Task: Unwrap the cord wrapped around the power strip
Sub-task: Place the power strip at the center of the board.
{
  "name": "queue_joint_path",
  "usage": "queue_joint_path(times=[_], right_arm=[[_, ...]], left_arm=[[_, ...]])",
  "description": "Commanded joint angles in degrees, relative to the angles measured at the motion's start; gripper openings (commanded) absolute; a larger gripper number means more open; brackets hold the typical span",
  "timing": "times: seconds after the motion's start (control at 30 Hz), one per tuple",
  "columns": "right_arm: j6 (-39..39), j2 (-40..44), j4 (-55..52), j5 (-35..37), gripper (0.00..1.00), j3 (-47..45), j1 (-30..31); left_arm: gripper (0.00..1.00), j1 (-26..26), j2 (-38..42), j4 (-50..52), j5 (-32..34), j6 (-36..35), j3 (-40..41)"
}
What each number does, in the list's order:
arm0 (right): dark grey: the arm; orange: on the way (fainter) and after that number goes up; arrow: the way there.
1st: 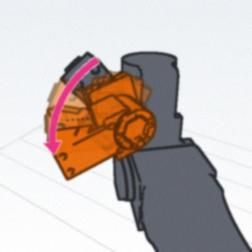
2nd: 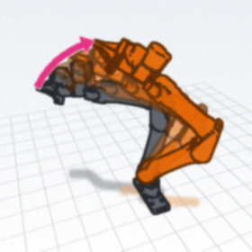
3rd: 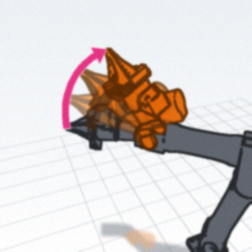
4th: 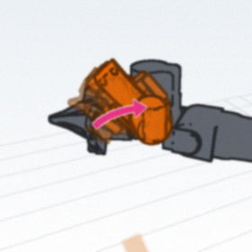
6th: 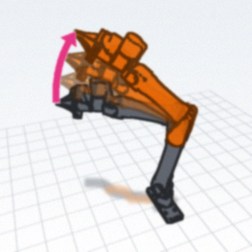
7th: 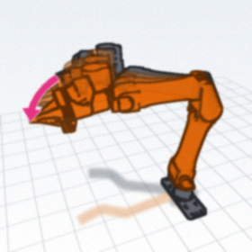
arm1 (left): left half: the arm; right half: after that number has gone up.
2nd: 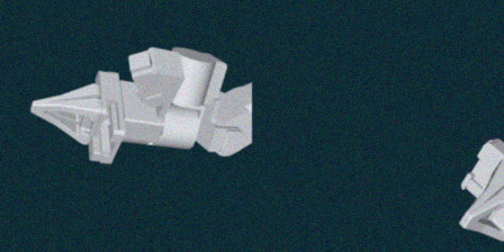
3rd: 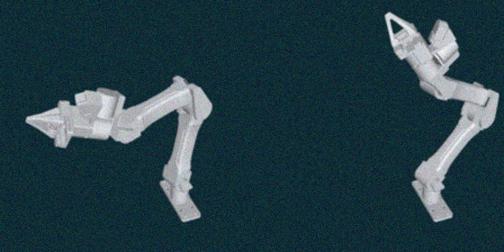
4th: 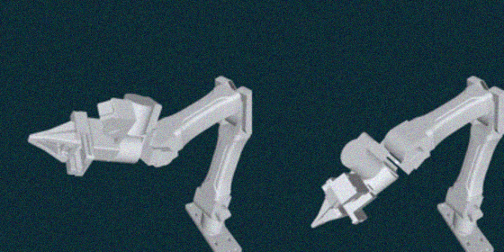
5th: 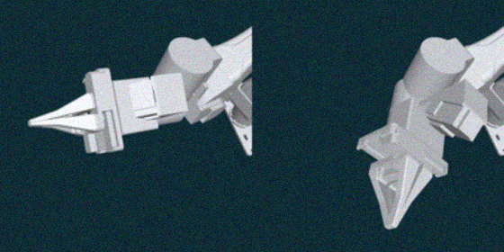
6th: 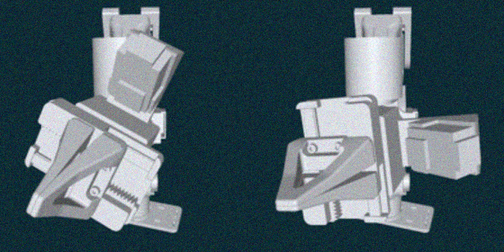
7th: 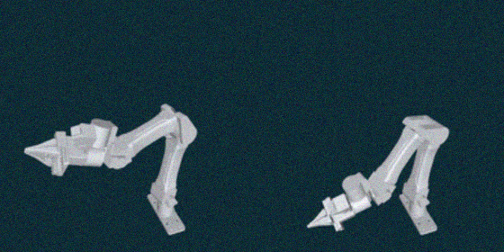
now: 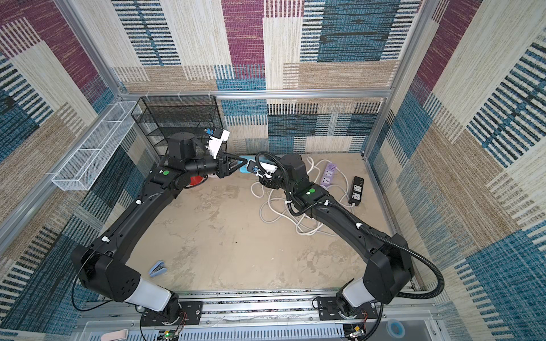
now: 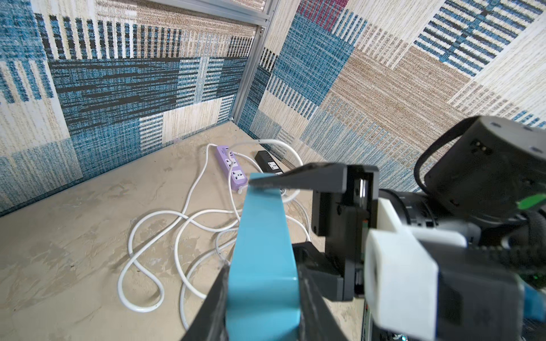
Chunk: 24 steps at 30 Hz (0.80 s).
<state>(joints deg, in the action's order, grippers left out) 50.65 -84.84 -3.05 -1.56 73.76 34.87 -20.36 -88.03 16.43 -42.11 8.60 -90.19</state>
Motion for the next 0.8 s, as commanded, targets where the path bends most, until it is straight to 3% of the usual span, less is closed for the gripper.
queue_joint_path(times=[0.0,0.27,0.4,0.53,0.63,0.7,0.77], right_arm=[[-2.58,0.30,2.67,0.96,0.52,-0.02,-0.32],[-3.87,0.58,3.42,0.56,0.23,-0.65,-0.32],[-4.83,0.47,3.77,0.46,0.16,-1.41,-0.33],[-7.56,-0.27,3.97,-0.69,0.13,-2.13,-1.40],[-11.08,-2.51,3.09,-2.25,0.12,-0.91,-3.81],[-13.75,-4.43,2.68,-3.56,0.11,0.29,-5.82],[-18.37,-7.25,2.24,-4.94,0.11,2.53,-9.03]], left_arm=[[0.00,-0.03,0.42,-1.91,-1.74,-1.66,-0.25],[0.00,0.01,0.98,-2.56,-0.45,-1.50,0.34],[0.00,0.18,2.16,-4.55,3.71,-0.70,1.87],[0.55,1.15,4.83,-8.78,10.63,0.75,4.76],[0.85,2.08,7.60,-12.64,15.51,1.66,7.60],[0.99,2.30,9.01,-14.21,18.40,1.38,9.16],[0.99,2.34,10.08,-14.79,21.53,0.43,10.13]])
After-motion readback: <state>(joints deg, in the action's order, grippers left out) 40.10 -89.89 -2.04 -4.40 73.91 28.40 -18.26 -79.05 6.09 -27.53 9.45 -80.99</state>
